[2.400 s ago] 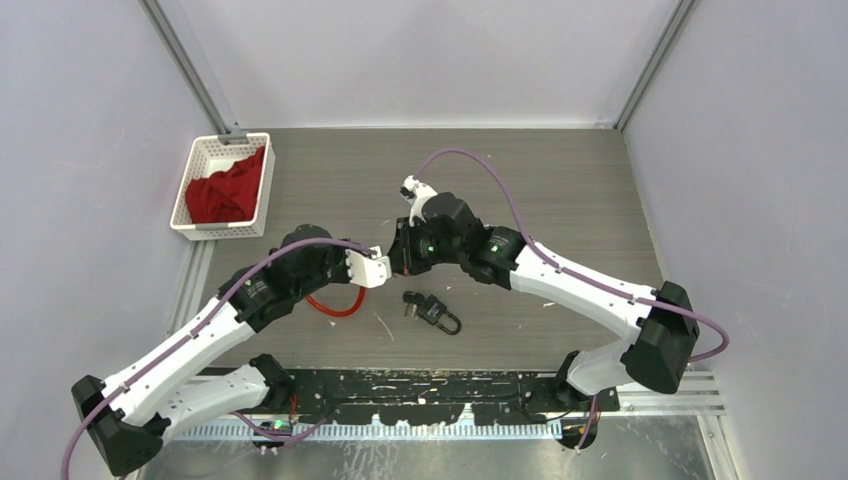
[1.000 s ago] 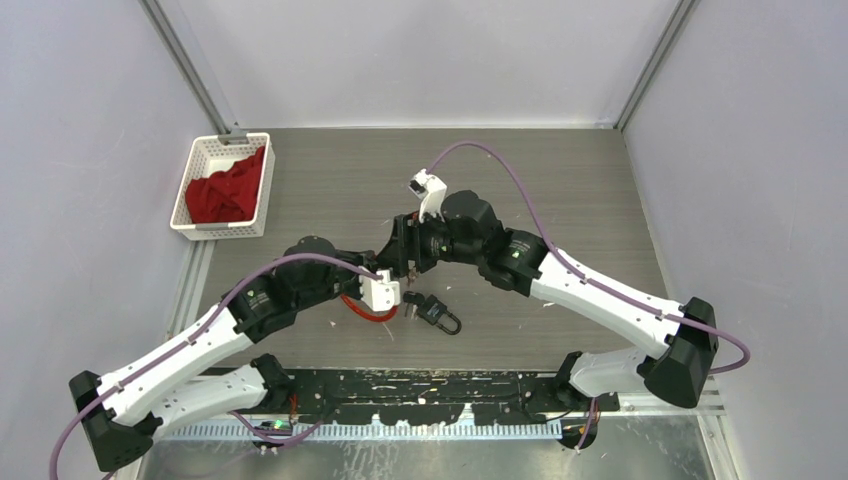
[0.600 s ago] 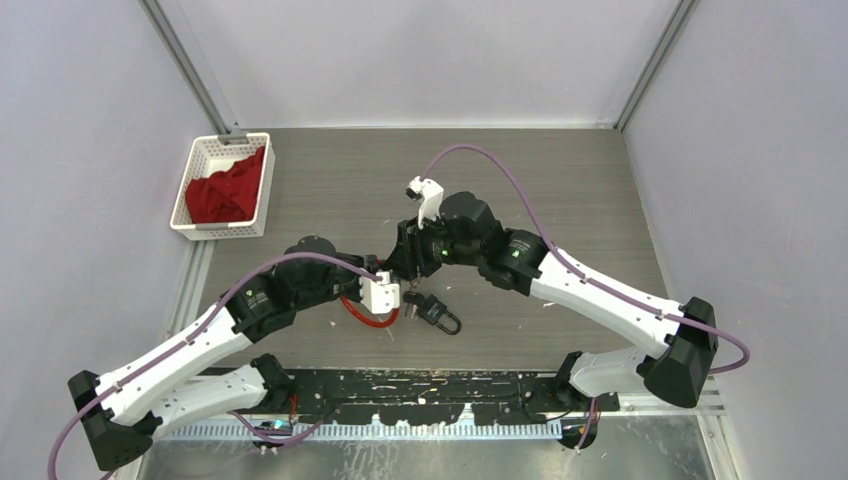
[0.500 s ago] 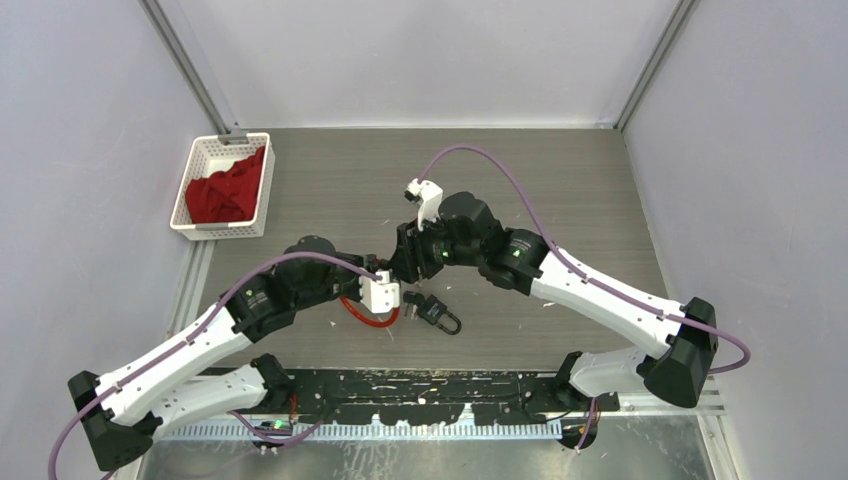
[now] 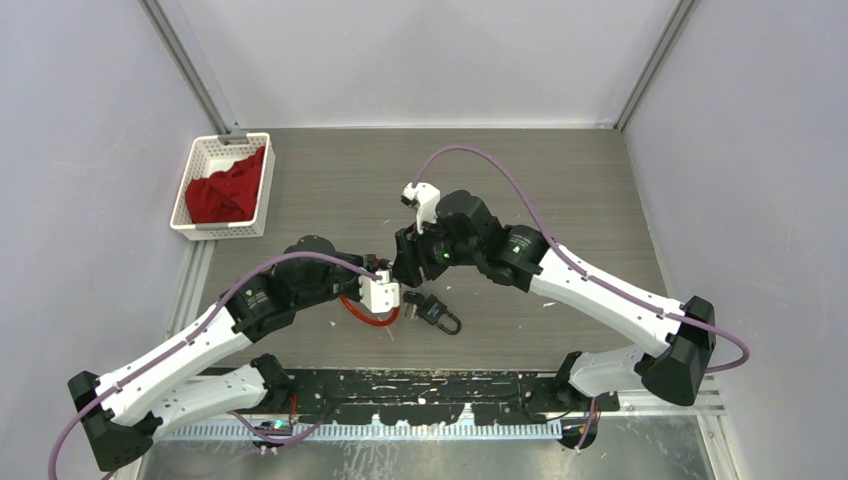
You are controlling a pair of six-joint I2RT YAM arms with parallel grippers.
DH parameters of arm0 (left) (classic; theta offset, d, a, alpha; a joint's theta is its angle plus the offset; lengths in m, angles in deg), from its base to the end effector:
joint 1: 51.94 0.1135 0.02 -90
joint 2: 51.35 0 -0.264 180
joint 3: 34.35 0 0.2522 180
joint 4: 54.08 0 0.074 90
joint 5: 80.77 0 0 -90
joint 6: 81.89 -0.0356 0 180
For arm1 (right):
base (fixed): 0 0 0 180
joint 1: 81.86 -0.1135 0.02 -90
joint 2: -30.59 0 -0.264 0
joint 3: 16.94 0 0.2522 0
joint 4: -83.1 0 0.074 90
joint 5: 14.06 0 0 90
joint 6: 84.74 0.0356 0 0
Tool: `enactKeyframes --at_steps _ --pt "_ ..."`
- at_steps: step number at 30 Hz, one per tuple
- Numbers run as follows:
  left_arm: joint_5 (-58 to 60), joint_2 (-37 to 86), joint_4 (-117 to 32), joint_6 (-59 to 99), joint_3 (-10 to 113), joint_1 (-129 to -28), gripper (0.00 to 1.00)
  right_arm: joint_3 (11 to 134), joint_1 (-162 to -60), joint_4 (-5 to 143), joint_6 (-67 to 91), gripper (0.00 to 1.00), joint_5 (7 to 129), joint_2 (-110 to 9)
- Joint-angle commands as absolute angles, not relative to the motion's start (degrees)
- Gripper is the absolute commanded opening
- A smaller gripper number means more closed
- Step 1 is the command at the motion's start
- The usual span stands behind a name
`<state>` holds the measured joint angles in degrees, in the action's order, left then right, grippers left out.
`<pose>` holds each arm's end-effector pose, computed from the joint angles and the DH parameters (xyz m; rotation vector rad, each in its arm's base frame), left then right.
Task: Unlock with the key
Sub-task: Unlock the lock.
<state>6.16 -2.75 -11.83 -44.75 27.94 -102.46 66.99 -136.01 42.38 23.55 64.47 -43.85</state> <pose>0.1172 -0.1453 0.3188 1.6434 1.2564 -0.0303 0.1647 0.2401 0.3529 -0.8152 2.1052 0.9326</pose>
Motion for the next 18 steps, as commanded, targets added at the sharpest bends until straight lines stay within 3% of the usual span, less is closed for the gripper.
enactKeyframes --at_steps 1,3,5,9,10,11,12,14,18 --pt "5.4 -3.8 -15.8 -44.8 31.1 -102.6 0.0 68.6 -136.1 43.5 21.6 0.58 64.3 -43.9" --pt "5.3 -3.8 -15.8 -44.7 31.2 -102.5 0.0 68.7 -136.1 43.8 21.2 0.55 64.4 -44.3" --pt "5.3 -3.9 -15.8 -44.7 31.2 -102.6 0.0 68.9 -136.1 44.0 21.1 0.45 63.7 -44.6" --pt "4.7 -3.8 -15.2 -43.9 31.7 -102.6 0.0 68.9 -136.1 44.1 20.9 0.06 63.2 -44.6" --pt "3.9 -3.7 -14.4 -42.9 32.2 -102.5 0.14 68.8 -136.1 44.2 20.6 0.02 62.9 -44.3" --pt "2.7 -3.6 -13.2 -40.9 32.8 -102.5 0.36 68.8 -136.1 44.3 20.2 0.01 62.3 -44.1" --pt "1.3 -3.4 -11.7 -38.0 33.5 -102.5 0.52 68.8 -136.1 44.4 19.5 0.01 61.7 -43.7" --pt "-3.8 -3.1 -7.3 -34.1 34.9 -102.4 0.61 68.6 -136.1 44.3 17.8 0.01 60.3 -42.8" --pt "-10.5 -2.5 -3.4 -29.8 36.0 -101.0 0.65 67.8 -136.2 45.0 14.8 0.01 58.5 -40.8"
